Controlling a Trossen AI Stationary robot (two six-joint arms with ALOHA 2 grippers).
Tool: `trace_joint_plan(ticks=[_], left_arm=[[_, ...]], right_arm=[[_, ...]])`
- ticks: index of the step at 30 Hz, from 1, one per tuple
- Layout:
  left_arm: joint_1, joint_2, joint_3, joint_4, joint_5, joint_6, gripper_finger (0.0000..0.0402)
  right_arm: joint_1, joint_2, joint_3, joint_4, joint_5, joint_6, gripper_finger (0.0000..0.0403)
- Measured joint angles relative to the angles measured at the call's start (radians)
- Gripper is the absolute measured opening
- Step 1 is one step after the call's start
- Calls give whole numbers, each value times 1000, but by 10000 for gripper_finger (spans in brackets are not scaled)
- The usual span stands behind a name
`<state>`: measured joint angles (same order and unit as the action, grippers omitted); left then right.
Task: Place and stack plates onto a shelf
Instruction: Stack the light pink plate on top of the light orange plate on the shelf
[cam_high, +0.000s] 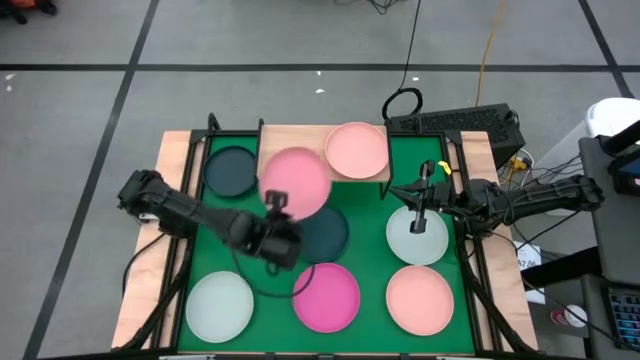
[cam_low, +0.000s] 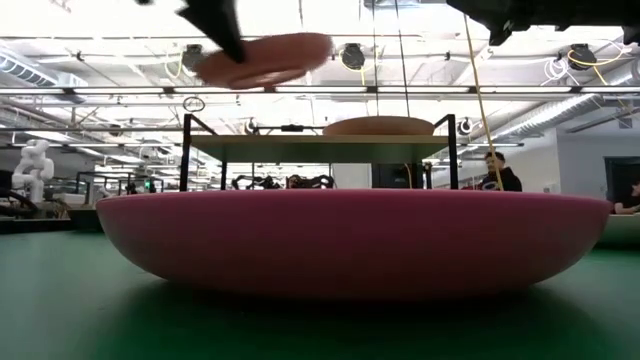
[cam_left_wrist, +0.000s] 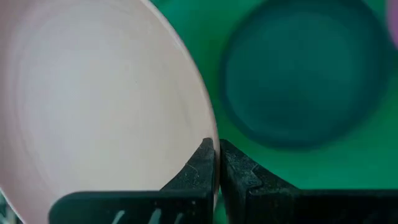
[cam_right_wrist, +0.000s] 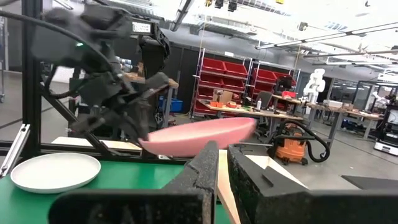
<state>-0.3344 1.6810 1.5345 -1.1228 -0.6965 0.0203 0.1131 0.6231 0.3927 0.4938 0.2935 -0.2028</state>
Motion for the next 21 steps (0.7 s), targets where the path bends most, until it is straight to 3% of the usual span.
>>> trace_joint_plan(ticks=[5, 9, 14, 21], left_arm=[[140, 0, 0, 264, 50, 375, 8], [253, 0, 1, 410, 157, 569, 8], [385, 0, 1, 525, 359, 682, 8], [484, 4, 1, 684, 541, 745, 8]], right_arm=[[0, 0, 0, 4, 0, 0, 22], [0, 0, 0, 5, 0, 0, 22], [0, -3, 0, 40, 1, -7, 22], [0, -8, 0, 43, -1, -9, 22]])
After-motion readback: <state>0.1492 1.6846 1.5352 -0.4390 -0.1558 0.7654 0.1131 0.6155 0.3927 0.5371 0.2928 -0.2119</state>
